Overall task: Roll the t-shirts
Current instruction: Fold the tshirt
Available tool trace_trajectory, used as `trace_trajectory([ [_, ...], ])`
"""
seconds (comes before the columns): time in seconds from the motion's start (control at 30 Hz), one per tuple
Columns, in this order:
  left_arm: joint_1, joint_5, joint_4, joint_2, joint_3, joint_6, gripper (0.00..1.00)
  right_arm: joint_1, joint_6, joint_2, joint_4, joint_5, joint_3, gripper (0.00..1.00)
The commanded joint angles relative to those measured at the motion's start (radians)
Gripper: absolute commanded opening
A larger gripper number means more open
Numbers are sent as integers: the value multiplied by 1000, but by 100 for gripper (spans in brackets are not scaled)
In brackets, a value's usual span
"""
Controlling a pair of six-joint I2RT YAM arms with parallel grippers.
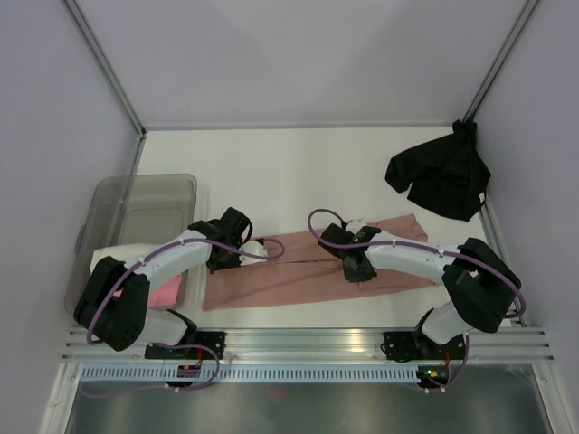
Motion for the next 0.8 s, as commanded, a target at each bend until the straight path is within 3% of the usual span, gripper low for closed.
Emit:
trace_trajectory([
  [0.0,3,21,-12,-18,-14,-9,2,1,81,-26,-51,76,-5,14],
  [0.17,3,18,-4,2,-10,-7,2,1,46,-3,-36,36,-5,1],
  [0.47,54,18,20,-3,-20,48,2,1,-69,-9,-185,-5,78,0],
  [0.77,61,33,19,-3,-31,45,2,1,-58,23,-18,-111,12,0],
])
